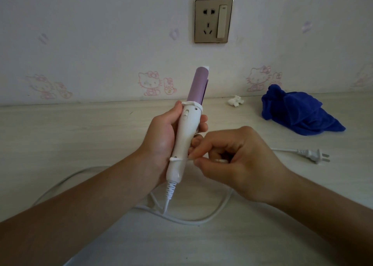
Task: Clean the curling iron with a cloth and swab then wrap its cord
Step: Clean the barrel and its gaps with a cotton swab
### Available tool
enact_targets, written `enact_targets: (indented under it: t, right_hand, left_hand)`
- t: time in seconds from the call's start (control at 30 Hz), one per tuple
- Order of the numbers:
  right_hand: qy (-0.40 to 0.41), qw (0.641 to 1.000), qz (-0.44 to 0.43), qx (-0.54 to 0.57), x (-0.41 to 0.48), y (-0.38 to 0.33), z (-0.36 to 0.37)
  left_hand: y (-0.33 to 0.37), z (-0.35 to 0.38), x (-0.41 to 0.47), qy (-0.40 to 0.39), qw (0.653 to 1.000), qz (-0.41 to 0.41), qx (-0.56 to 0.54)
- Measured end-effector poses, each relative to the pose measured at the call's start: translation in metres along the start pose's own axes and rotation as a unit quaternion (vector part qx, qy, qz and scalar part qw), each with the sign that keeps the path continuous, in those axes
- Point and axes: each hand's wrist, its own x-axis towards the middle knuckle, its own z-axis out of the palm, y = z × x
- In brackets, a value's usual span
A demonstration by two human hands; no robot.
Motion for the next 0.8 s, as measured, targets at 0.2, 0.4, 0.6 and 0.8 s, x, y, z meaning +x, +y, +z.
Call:
enact_targets:
  t: [0.2, 0.4, 0.6, 0.8]
  right_hand:
    - [-0.047, 0.999, -0.009, -0.015, -0.007, -0.003, 0.005]
    - [0.011, 1.000, -0.003, -0.002, 0.000, -0.001, -0.001]
    - [0.096, 0.995, 0.025, -0.032, 0.007, 0.006, -0.016]
    - [0.140, 0.988, 0.002, -0.058, 0.011, 0.005, -0.028]
  left_hand:
    - [0.002, -0.005, 0.000, 0.007, 1.000, -0.018, 0.002]
    - [-0.002, -0.005, 0.002, -0.008, 0.999, 0.008, 0.032]
    - [-0.001, -0.006, 0.000, -0.044, 0.996, 0.025, 0.068]
    - [0.000, 0.002, -0.004, -0.075, 0.995, -0.004, 0.069]
